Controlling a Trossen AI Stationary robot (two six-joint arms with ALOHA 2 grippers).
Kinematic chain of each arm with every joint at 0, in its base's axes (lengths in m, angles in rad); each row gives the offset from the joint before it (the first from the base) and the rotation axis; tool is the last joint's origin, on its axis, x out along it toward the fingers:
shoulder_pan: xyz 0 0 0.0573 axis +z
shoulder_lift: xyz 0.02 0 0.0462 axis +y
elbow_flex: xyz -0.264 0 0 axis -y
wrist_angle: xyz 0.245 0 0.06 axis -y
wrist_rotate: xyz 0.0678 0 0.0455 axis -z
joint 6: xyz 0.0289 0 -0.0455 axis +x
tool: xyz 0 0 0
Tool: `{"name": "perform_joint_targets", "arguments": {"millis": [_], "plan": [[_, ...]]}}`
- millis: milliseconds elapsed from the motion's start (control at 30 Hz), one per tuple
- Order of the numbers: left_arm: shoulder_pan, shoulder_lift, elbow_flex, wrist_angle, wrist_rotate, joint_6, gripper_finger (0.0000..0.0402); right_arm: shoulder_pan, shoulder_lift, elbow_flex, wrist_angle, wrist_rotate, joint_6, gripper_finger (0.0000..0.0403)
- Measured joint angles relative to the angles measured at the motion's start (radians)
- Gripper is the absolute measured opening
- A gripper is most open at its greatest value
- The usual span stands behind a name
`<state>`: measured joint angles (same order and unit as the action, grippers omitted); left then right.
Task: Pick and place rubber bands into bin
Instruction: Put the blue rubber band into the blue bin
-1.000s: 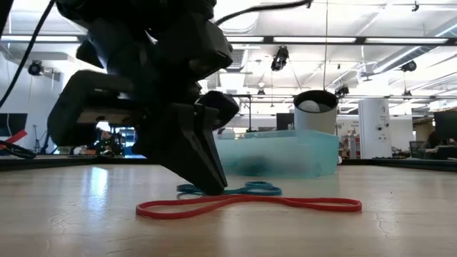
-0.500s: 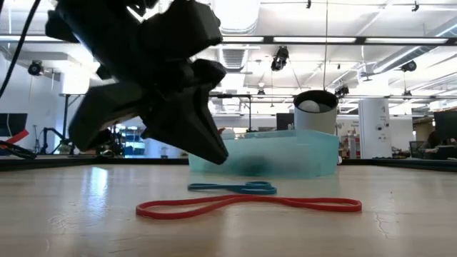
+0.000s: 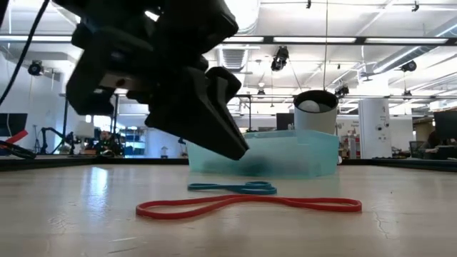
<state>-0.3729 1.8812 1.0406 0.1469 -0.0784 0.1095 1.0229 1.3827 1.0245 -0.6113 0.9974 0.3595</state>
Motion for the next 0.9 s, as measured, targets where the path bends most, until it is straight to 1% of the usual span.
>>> {"name": "perform_joint_targets", "arguments": {"millis": [233, 367, 467, 667, 900], "plan": [[0.011, 0.000, -0.003, 0.010, 0.002, -0.001, 0.0098, 0.000, 0.000, -0.004, 0.000, 0.000, 0.003, 0.0061], [0.018, 0.014, -0.003, 0.021, 0.002, -0.015, 0.0128, 0.000, 0.000, -0.004, 0.001, -0.001, 0.005, 0.0061], [0.027, 0.041, -0.004, 0.030, 0.002, -0.027, 0.0136, 0.000, 0.000, -0.006, 0.002, -0.001, 0.006, 0.0063], [0.042, 0.074, 0.002, 0.031, 0.012, -0.027, 0.0136, 0.000, 0.000, -0.007, 0.006, -0.002, 0.008, 0.0063], [0.070, 0.092, 0.006, 0.036, 0.122, -0.118, 0.0136, 0.000, 0.000, -0.008, 0.006, -0.002, 0.007, 0.0060]]}}
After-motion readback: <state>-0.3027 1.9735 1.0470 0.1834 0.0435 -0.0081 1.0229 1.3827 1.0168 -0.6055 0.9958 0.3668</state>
